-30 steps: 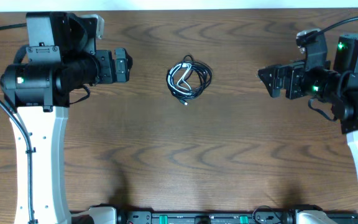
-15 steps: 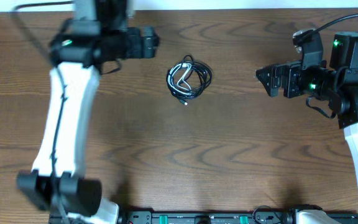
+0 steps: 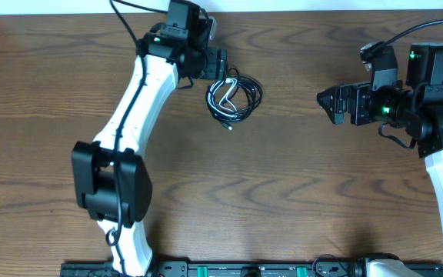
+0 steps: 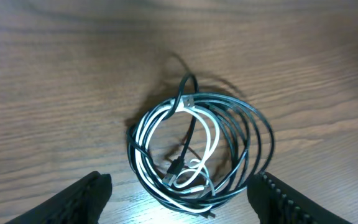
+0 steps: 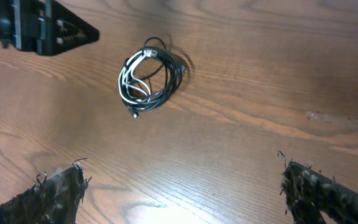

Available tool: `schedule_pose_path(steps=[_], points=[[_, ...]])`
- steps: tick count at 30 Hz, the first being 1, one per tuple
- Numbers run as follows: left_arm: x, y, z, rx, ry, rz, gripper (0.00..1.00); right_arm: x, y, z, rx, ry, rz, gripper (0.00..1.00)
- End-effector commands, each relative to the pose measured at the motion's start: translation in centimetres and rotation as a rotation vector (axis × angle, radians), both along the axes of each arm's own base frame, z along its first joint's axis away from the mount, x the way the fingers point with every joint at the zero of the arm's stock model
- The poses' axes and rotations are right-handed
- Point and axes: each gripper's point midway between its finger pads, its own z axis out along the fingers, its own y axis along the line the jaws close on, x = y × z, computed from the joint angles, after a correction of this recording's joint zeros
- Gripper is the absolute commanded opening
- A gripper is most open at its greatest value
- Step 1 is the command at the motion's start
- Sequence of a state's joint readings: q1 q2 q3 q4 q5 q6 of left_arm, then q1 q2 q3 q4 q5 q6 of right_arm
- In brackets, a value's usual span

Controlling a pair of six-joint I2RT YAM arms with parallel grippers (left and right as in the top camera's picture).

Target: Untangle cables

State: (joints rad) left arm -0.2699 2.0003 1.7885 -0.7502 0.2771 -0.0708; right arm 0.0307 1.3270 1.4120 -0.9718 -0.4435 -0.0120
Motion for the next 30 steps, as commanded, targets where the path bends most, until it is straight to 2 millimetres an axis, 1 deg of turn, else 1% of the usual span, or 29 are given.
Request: schedule_pose_path(steps=[1,8,13,22,27,30], points=[[0.2,-0.7,-1.5,0.024,0.017,-0.018,0.72,0.1,0.2,-0.2,-0.013,0.006,0.015,0.99],[0.1,-1.8,-3.8,0.035,0.051,-0.04,0.71,0.1,0.2,-0.5,-0.013,0.017,0.014,0.99],[0.1,-2.0,-5.0,0.04,0.073,-0.044,0.71,0.0,0.2,-0.6,-0.015,0.024,0.014,0.99],[-0.2,-2.4,-5.3,0.035,0.078,-0.079,0.7,0.0,0.0,-0.7,-0.023,0.029,0.007,0.99],[-0.5,-2.7,-6.0,0.029,0.089,-0.111,0.63,0.0,0.0,-0.7,-0.023,0.029,0.007,0.99],[-0.4,-2.7,-6.8,0.032,0.102,-0.111,0.58,0.0,0.0,-0.8,-0.026,0.029,0.005,0.99]])
